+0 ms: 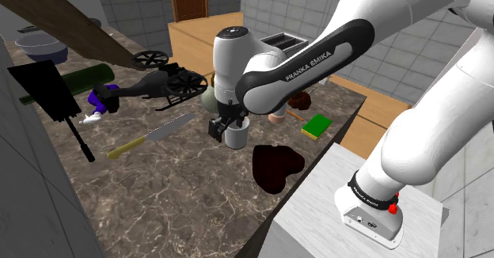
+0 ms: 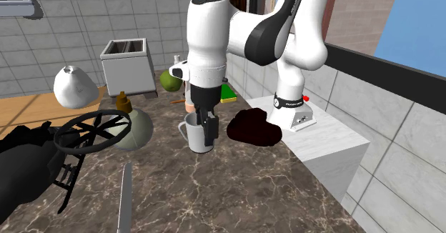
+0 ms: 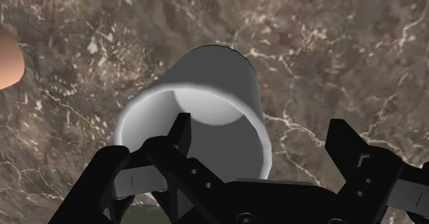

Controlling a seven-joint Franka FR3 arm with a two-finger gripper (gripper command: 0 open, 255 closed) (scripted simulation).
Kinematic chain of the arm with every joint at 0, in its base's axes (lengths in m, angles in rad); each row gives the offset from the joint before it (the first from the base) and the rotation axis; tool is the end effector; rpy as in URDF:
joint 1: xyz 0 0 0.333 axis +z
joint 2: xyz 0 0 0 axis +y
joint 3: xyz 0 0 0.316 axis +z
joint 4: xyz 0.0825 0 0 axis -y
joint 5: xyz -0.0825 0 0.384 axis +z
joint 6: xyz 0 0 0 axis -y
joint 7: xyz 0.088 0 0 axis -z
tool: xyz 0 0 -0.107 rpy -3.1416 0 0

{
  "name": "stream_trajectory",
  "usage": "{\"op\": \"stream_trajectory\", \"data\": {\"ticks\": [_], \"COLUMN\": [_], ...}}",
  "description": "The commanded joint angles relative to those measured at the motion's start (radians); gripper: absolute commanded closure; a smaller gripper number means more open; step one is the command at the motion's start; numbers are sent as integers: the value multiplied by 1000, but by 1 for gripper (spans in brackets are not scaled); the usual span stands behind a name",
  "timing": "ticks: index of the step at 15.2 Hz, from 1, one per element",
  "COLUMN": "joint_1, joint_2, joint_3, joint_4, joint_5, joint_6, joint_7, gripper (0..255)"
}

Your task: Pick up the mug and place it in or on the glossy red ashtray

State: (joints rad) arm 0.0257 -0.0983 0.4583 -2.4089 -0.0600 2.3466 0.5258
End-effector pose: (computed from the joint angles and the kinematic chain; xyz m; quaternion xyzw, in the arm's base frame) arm 0.4274 0.2235 0.3490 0.9990 -0.0008 0.0319 0.0320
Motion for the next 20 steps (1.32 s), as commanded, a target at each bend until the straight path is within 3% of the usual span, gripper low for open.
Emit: {"op": "stream_trajectory", "data": {"ticks": [1,4,5,14,20], "joint_1": [0,0,0,0,5], "joint_2": [1,1,1,1,-53], "joint_3": [0,0,0,0,-8], "joint_4": [0,0,0,0,35], "joint_5": [-1,-1,-1,-1,34], "joint_6": [1,1,1,1,-82], "joint_7": [1,1,1,1,-30], "gripper": [0,0,255,255,255]}}
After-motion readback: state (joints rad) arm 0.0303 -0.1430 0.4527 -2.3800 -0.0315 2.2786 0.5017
